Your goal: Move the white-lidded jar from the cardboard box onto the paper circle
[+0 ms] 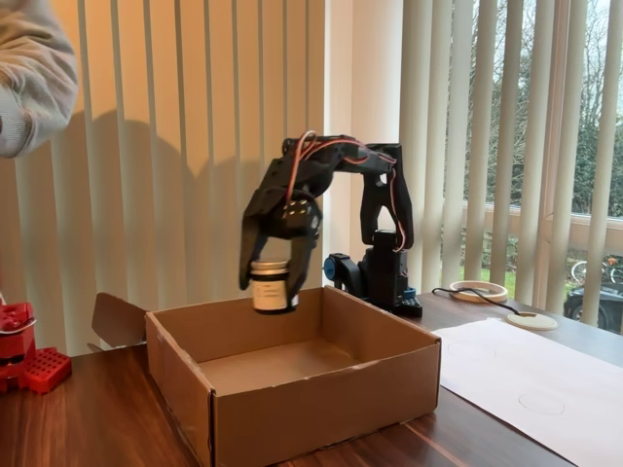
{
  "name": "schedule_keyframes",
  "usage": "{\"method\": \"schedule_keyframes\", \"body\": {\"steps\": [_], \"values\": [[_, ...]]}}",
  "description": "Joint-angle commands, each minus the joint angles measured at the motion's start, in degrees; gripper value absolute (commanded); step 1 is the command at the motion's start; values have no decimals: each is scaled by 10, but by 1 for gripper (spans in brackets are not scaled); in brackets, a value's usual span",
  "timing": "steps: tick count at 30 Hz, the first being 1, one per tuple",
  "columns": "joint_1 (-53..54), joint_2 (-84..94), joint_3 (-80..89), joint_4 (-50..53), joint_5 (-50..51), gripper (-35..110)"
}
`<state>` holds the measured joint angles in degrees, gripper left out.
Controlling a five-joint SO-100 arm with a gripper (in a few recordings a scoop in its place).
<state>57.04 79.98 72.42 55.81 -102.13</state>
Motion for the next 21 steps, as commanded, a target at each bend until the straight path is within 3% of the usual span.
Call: {"method": "schedule_keyframes", "body": {"steps": [1,21], "values": [[-62,119,-37,-3,4,4],[-406,150,129,-82,-16,5]]}}
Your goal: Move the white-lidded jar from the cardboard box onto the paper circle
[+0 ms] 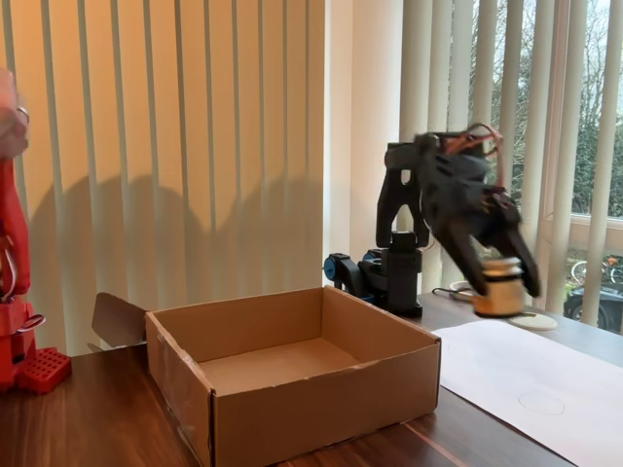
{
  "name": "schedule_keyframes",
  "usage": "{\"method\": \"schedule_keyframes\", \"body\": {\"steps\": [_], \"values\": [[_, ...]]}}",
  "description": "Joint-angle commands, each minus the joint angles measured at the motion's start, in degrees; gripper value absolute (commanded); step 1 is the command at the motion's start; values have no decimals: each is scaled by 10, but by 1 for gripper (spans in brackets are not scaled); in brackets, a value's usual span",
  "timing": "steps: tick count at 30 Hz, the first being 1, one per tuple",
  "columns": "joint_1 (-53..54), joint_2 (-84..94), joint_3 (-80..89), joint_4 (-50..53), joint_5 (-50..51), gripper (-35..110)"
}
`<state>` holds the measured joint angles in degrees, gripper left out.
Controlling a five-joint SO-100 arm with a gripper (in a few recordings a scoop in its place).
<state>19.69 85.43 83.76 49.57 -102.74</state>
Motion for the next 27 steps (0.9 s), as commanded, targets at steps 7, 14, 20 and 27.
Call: {"method": "schedule_keyframes", "body": {"steps": [7,14,20,27], "values": [[-69,146,132,-45,-25,5],[-69,144,208,-126,-42,5],[-73,91,195,-163,-40,4],[-89,58,233,-239,-47,4]]}}
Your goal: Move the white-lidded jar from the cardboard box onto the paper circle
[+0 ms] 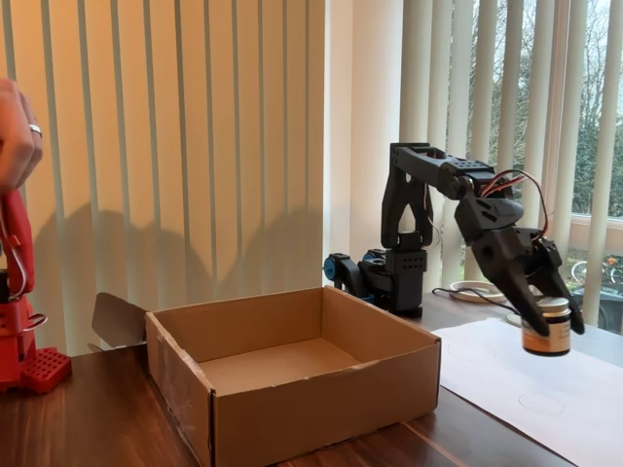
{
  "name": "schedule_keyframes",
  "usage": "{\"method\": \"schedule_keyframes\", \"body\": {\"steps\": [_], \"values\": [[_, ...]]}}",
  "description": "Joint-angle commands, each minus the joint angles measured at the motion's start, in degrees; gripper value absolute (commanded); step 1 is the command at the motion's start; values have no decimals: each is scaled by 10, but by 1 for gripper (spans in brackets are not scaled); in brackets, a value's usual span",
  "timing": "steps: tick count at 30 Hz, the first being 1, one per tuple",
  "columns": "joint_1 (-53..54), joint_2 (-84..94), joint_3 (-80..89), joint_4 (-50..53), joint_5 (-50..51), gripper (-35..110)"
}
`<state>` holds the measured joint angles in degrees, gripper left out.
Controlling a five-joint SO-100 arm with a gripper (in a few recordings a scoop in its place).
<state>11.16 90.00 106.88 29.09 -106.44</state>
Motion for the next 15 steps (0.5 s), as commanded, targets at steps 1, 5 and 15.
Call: {"method": "schedule_keyframes", "body": {"steps": [1,5,15], "values": [[-6,4,2,-37,-11,4],[-17,-13,19,-62,-13,4],[-23,-34,69,-123,-31,4]]}}
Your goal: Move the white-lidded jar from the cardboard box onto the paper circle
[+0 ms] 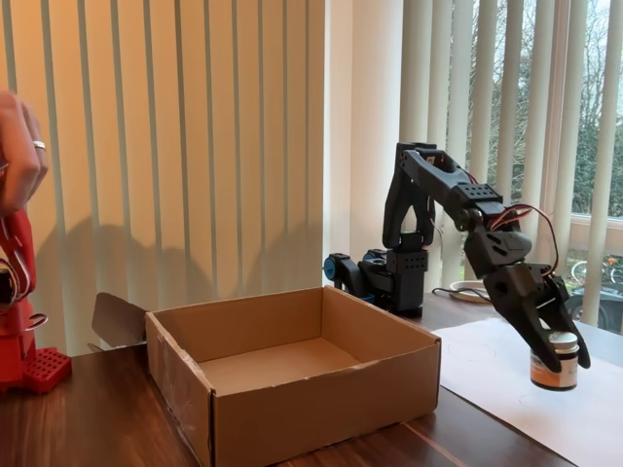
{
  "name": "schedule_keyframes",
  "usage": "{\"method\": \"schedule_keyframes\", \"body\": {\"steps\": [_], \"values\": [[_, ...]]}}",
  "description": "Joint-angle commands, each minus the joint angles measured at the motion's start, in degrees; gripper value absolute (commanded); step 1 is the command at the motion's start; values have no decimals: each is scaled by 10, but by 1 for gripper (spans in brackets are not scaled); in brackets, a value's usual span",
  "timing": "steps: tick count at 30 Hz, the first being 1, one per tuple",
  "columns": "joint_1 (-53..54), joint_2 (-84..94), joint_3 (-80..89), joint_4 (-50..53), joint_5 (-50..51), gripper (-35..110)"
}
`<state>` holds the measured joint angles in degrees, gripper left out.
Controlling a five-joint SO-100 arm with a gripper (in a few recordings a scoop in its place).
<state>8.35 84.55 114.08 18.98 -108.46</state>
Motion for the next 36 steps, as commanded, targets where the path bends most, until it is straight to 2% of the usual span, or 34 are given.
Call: {"method": "schedule_keyframes", "body": {"steps": [1,36], "values": [[5,18,0,-25,-12,4],[4,7,44,-63,-32,4]]}}
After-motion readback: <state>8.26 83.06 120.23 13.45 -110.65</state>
